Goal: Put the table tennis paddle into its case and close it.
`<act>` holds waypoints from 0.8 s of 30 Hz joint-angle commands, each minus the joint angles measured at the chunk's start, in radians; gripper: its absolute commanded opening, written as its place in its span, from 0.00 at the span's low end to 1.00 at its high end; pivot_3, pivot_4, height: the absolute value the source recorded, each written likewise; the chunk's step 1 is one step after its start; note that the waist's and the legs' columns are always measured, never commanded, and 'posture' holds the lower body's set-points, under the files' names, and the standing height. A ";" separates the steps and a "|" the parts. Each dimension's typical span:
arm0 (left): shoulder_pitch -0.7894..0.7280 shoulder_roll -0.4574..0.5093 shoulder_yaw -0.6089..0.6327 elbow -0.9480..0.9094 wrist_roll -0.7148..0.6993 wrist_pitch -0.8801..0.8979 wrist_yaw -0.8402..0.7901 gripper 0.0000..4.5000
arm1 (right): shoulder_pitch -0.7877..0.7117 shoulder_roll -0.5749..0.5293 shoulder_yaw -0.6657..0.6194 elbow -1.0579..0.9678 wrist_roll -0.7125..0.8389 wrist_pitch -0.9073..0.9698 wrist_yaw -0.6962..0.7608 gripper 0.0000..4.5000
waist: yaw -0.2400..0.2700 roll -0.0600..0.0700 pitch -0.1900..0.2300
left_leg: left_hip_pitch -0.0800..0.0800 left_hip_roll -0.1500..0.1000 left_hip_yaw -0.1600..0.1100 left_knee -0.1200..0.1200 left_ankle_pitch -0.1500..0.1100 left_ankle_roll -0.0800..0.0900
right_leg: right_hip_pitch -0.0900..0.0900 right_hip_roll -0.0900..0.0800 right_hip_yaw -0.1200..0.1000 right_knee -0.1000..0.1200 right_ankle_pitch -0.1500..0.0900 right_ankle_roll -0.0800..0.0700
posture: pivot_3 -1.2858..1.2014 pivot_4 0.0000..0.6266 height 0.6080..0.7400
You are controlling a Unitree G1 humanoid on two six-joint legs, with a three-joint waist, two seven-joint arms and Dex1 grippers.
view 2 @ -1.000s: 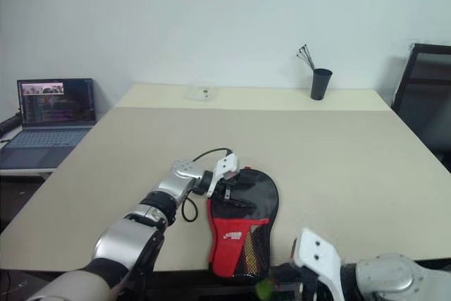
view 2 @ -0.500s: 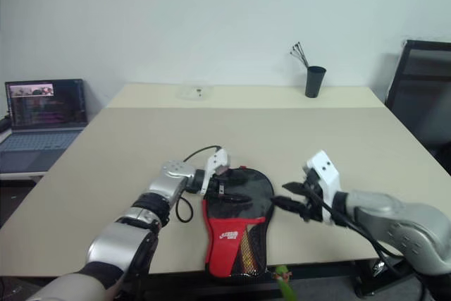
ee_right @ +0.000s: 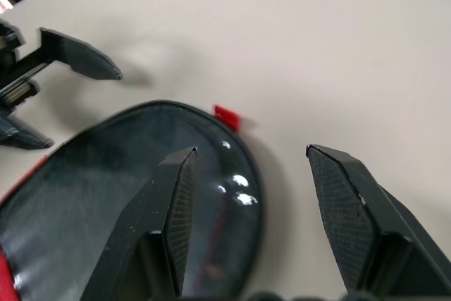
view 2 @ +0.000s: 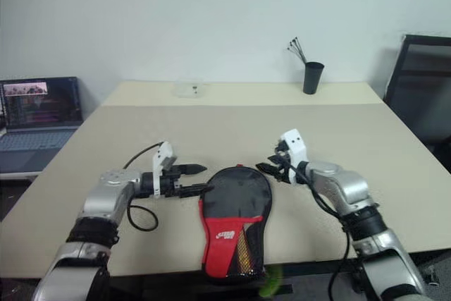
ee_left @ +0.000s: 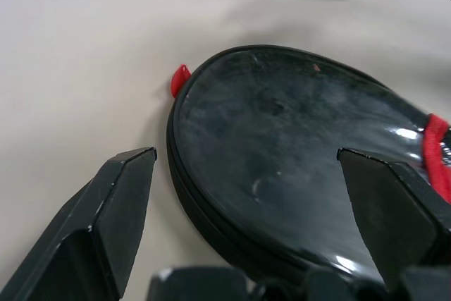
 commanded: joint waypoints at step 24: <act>0.055 0.031 -0.002 -0.190 -0.085 0.077 0.103 1.00 | -0.073 0.217 -0.090 0.353 -0.306 -0.245 -0.016 0.01 | -0.003 0.001 0.000 | 0.004 0.000 0.002 0.000 0.000 0.000 | 0.002 -0.001 0.003 0.002 0.000 0.000 | 0.52 0.24 1.00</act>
